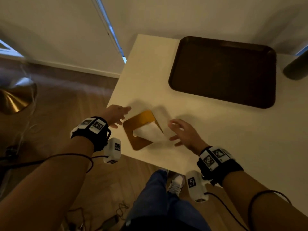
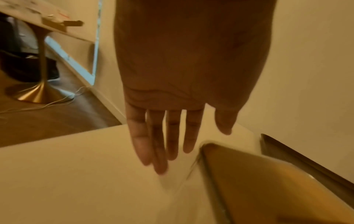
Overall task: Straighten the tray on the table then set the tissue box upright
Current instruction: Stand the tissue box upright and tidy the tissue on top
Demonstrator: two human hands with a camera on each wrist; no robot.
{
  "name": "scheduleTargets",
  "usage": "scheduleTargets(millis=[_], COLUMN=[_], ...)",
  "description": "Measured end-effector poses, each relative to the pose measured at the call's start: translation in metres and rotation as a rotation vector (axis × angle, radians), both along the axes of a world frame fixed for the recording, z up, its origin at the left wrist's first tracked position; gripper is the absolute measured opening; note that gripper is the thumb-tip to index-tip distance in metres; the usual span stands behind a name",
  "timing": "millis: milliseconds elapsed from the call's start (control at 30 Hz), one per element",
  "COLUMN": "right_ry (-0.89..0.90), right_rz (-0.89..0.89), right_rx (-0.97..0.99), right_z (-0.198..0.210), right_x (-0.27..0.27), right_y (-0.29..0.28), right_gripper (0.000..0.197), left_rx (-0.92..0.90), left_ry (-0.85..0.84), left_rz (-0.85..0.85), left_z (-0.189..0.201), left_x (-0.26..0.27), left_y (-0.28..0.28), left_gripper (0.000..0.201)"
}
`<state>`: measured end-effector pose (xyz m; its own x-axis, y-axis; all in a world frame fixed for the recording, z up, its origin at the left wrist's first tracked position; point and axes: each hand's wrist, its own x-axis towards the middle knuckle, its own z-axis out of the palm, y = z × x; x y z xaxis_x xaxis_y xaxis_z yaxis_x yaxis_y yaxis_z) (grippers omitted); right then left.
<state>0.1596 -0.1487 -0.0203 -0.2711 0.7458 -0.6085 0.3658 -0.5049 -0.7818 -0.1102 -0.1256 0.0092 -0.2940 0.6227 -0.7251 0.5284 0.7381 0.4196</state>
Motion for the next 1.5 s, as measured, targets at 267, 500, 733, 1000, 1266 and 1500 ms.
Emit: scheduleTargets(millis=[267,500,733,1000,1266,1500], right_ry=[0.116,0.114,0.125,0.06,0.008,0.004], right_rz=[0.018,-0.032,-0.063,-0.119,-0.228,-0.273], right_rx=[-0.079,-0.046,0.022,0.103,0.117,0.106], right_z=[-0.003,-0.002,0.018,0.027,0.017,0.008], right_x=[-0.02,-0.031,-0.052,-0.096,-0.13,-0.14], right_y=[-0.023,-0.02,0.036,0.158,0.27,0.336], right_gripper=[0.047,0.044,0.042,0.042,0.041,0.039], left_rx=[0.027,0.065,0.149,0.251,0.232,0.204], left_ry=[-0.174,-0.143,-0.107,-0.12,-0.138,-0.167], left_rz=[-0.032,-0.029,-0.031,-0.075,-0.17,-0.231], left_z=[0.001,0.003,0.02,0.023,0.013,0.006], left_x=[0.014,0.016,0.002,-0.034,-0.061,-0.07], left_y=[-0.039,-0.028,0.031,0.154,0.283,0.355], left_gripper=[0.048,0.046,0.041,0.051,0.057,0.057])
